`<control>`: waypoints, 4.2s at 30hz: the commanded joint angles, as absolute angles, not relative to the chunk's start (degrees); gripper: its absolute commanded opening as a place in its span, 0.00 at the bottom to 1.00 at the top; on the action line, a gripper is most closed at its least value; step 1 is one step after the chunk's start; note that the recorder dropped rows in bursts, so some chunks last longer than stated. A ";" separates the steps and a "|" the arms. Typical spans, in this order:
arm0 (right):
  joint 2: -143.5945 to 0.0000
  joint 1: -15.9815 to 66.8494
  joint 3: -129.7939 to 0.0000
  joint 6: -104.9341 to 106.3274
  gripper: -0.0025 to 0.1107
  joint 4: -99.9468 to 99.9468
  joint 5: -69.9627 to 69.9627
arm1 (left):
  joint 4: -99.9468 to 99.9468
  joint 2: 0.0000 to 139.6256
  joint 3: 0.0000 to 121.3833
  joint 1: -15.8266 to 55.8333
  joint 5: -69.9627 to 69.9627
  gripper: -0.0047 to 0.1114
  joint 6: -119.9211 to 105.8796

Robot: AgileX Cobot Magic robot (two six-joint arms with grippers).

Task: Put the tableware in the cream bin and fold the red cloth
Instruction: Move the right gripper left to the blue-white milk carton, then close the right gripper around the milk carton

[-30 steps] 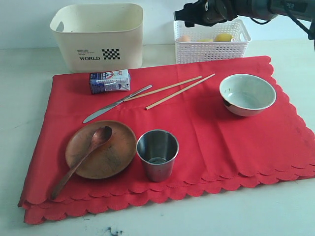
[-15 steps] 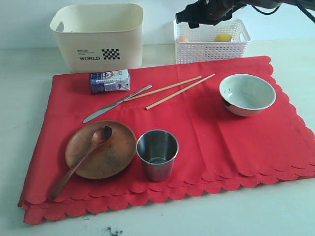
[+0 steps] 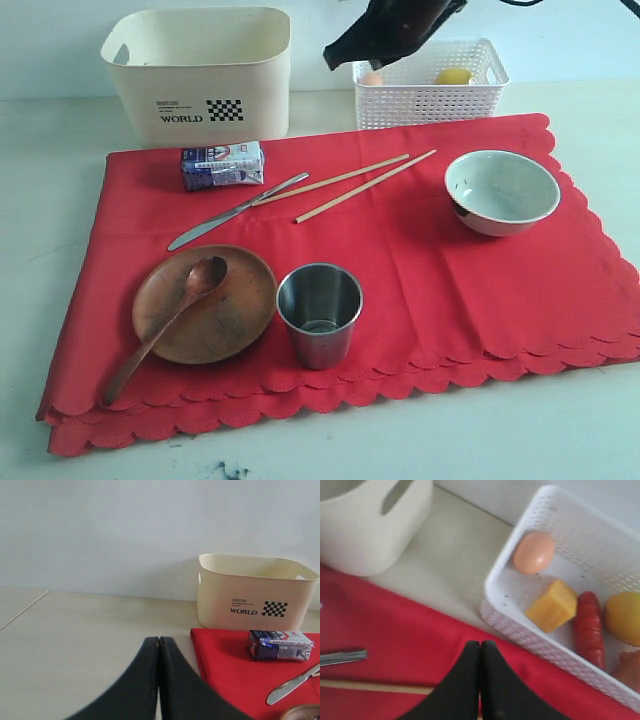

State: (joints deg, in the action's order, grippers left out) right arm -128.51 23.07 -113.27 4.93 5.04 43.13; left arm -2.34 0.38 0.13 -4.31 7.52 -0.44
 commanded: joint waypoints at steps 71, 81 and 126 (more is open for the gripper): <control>-138.06 24.19 -114.02 84.41 0.15 -36.07 43.83 | -2.32 0.00 0.00 -3.89 7.34 0.06 -0.44; -138.17 24.30 -114.02 80.77 0.67 -36.47 53.48 | -2.32 0.00 0.00 -3.89 7.34 0.06 -0.44; -140.81 35.33 -114.24 53.20 0.92 -32.00 25.70 | -2.32 0.00 0.00 -3.89 7.34 0.06 -0.44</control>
State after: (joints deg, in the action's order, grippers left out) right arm -141.00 35.24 -113.85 53.40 -32.63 24.44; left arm -2.34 0.38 0.13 -4.31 7.52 -0.44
